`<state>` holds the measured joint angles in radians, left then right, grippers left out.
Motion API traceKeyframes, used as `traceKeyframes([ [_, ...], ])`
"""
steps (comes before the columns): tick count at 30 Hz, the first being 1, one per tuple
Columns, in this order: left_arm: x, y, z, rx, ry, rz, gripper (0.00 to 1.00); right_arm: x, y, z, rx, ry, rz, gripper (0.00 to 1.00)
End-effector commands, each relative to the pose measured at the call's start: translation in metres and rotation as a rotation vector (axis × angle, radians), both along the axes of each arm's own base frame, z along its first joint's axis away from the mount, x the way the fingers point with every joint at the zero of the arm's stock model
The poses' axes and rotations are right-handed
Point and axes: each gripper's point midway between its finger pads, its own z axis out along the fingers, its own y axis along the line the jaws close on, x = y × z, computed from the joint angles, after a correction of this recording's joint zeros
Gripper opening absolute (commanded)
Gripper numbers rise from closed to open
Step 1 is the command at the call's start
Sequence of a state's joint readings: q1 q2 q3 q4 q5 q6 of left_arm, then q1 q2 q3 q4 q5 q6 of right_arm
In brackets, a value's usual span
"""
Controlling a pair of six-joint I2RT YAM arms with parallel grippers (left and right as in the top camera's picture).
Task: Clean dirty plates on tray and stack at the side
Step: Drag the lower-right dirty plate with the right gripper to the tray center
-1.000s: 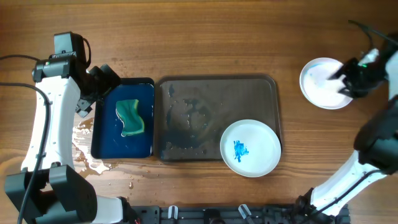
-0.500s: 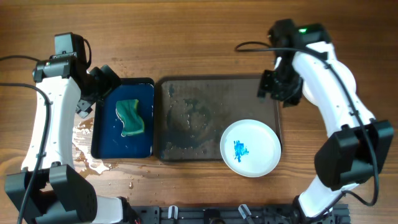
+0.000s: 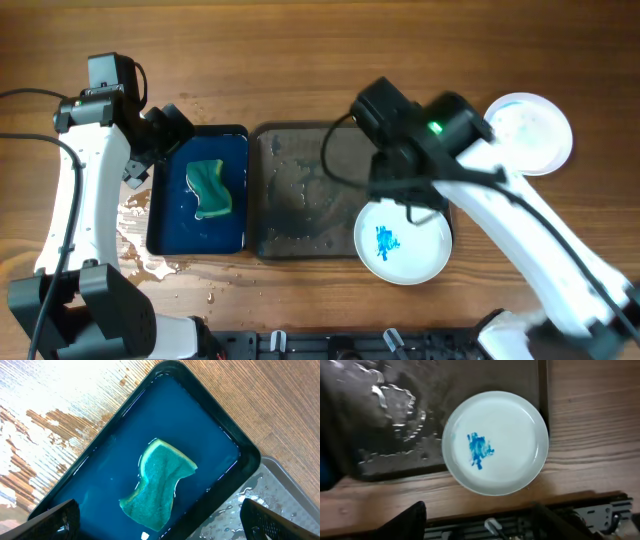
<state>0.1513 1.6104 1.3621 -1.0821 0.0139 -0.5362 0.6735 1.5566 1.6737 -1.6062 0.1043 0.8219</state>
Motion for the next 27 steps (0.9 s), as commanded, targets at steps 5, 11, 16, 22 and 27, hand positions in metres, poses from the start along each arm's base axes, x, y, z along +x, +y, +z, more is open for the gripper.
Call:
traceKeyframes([
  [5,0.000,-0.002,-0.006,-0.004,0.010,-0.012,1.00,-0.069,-0.044,-0.023,0.004,0.029,-0.234,0.67],
  [11,0.000,-0.002,-0.006,-0.003,0.009,-0.013,1.00,-0.097,-0.057,-0.103,0.071,0.044,-0.302,0.80],
  [16,0.000,-0.002,-0.006,-0.004,0.011,-0.013,1.00,-0.102,-0.037,-0.144,0.165,0.111,-0.278,1.00],
  [22,-0.001,-0.002,-0.006,-0.004,0.014,-0.013,1.00,-0.098,-0.073,-0.151,-0.003,0.026,-0.509,1.00],
  [27,-0.002,-0.002,-0.006,-0.005,0.020,-0.013,1.00,-0.083,-0.077,-0.173,-0.073,0.063,-0.567,0.96],
])
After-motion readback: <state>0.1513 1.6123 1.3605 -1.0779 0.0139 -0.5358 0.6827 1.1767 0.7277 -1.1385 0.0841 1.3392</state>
